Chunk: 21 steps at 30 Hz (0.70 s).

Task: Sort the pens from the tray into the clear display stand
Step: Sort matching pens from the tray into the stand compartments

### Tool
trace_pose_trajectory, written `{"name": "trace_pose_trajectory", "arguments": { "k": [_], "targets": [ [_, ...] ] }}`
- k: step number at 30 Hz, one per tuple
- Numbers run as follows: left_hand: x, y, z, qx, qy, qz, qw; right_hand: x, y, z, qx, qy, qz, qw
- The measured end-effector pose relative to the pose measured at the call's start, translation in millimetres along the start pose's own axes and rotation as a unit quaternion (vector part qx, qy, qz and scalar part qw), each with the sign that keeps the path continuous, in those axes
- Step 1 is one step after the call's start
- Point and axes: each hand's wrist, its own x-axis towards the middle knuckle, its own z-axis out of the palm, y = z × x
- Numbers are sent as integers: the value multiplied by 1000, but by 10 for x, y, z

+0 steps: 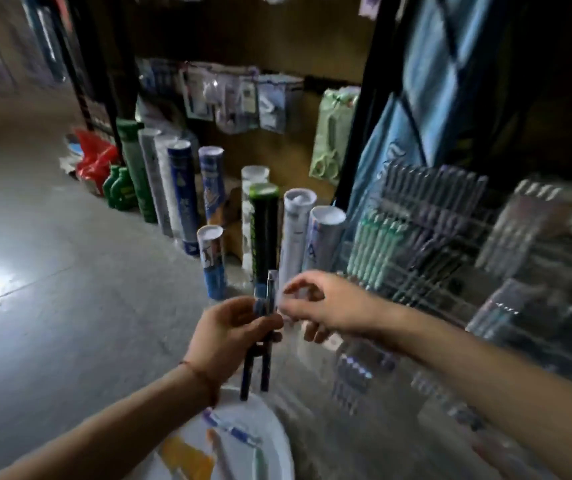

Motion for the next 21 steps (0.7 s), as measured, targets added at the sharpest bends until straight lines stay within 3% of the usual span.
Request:
{"name": "trace_pose_trajectory", "arguments": {
  "k": [5, 10, 16, 19, 21],
  "targets": [
    [111, 675, 844, 83, -7, 129, 988, -307, -307, -812, 47, 180, -111, 976],
    [357, 1071, 1483, 136, -19, 204, 969, -551, -288, -1381, 134, 277, -142, 941],
    [567, 1016, 1885, 117, -97, 117, 981, -773, 0, -1857, 145, 351, -115, 918],
    [605, 866, 1889, 73, -54, 99, 991, -838, 159, -2125, 150, 455, -103, 871],
    [620, 734, 1838, 37, -27, 78, 996, -879, 211, -2218, 139, 481, -113, 858]
  ]
}}
